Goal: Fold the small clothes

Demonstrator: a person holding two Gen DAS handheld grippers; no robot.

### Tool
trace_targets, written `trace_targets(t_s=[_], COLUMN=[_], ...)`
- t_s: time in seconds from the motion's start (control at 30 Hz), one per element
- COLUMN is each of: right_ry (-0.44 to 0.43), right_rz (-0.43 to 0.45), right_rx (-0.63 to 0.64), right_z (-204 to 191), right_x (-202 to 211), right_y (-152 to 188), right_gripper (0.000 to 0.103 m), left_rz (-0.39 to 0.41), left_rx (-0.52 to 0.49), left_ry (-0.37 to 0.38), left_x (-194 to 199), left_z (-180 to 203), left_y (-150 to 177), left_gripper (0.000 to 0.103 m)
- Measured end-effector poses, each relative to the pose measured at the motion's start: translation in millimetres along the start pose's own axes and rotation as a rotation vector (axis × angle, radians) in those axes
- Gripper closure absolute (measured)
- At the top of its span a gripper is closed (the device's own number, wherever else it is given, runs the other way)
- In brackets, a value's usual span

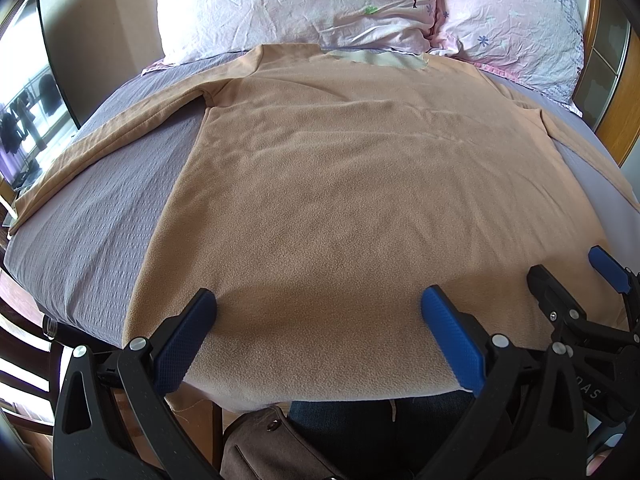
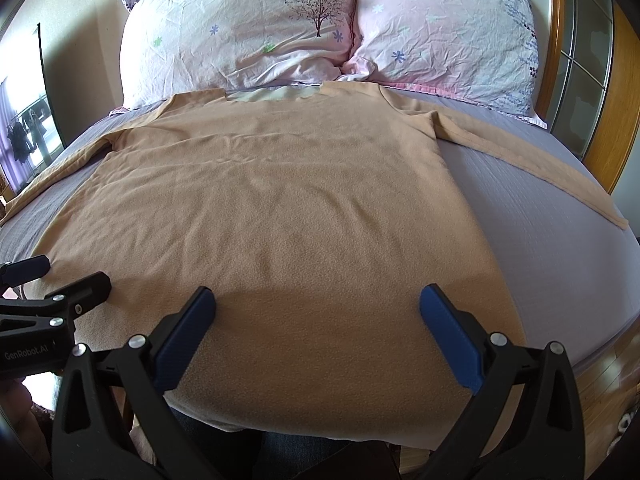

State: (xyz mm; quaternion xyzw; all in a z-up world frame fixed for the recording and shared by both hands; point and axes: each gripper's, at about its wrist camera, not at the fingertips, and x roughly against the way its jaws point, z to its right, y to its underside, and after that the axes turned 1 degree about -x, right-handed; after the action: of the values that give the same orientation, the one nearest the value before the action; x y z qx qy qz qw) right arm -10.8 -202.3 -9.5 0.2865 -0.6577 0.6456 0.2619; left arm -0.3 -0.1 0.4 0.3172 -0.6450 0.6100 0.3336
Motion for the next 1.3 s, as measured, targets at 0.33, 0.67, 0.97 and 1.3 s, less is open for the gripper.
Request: trace_targets(t_s=[0.33,0.67,0.97,1.3], right_ry=[0.0,0.0,0.0,0.001], right_rz=[0.004,0.006,0.008,0.001], right_rx=[0.0,0.0,0.0,0.001], right_z=[0.7,0.7,2.8,1.5], right_x=[1.3,1.2,3.2,1.9], right_y=[0.9,1.0,-0.8,-0.6], right_gripper=[0.002,0.002,0.002,0.002], left_rz=[0.001,0.002,0.004,0.005], left_rx=[0.0,0.0,0.0,-0.003], left_ry=[0.0,0.0,0.0,0.001], left_x=[0.0,0.1,0.0,0.6], left_z=[0.0,0.0,0.1,-2.5], left_y=[0.0,-0.1,-0.2,-2.1], left_gripper=[0.001,0.001,0.001,0.001])
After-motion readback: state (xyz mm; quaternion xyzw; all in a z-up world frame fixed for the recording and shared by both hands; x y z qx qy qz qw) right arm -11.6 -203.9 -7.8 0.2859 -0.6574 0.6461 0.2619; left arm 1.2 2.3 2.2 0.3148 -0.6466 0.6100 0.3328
